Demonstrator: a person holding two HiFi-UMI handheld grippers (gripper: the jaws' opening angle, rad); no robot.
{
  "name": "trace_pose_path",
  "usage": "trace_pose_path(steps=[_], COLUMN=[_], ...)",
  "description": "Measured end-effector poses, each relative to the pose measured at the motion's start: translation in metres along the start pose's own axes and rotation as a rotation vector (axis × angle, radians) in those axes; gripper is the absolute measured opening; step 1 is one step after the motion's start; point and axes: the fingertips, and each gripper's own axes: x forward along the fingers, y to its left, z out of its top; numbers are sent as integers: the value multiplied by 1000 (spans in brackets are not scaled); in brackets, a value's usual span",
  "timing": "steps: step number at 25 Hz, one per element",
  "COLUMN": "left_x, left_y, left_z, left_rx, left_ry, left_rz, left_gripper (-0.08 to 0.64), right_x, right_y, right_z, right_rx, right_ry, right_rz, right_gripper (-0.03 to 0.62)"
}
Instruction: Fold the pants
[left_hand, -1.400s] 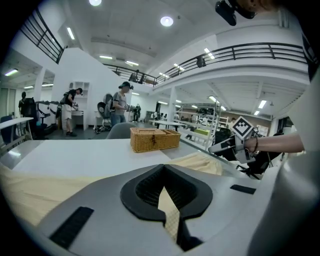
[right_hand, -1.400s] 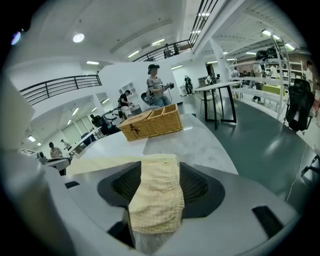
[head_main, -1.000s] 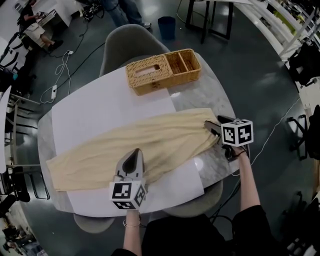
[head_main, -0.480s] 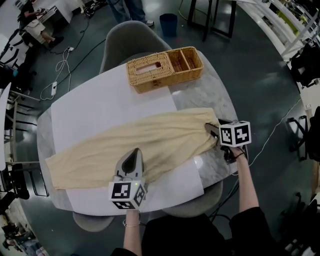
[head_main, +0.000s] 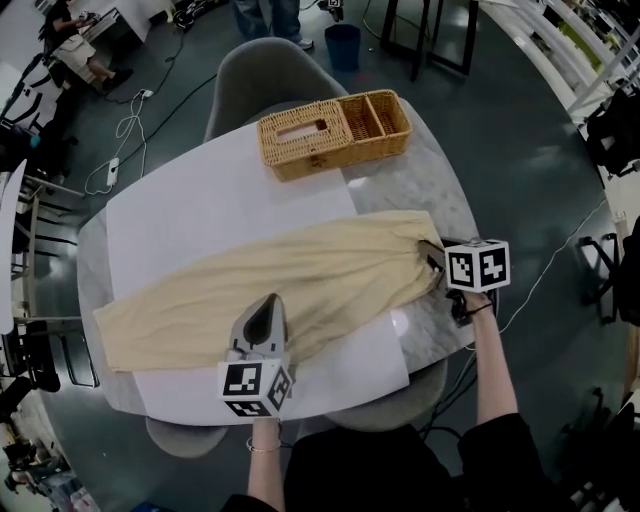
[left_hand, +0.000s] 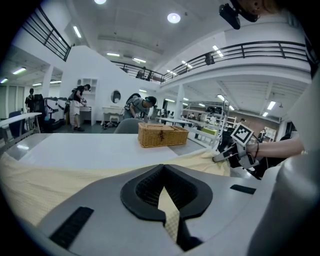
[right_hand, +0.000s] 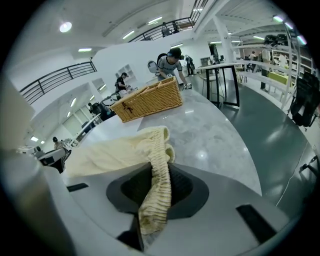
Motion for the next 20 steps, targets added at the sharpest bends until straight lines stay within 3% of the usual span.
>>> trace_pose_path(steps=[11, 20], left_x=[-25, -58], left_y=[4, 13], left_z=[0, 7], left_rx=[-2, -10], left_ry=[-18, -62], left_rz=[47, 103], left_gripper=[14, 14], right_x=[-28, -55], right_y=[29, 59], right_z=[22, 41], right_rx=[-166, -173], right_ry=[-69, -104], right_rz=[-103, -89], right_gripper=[66, 66])
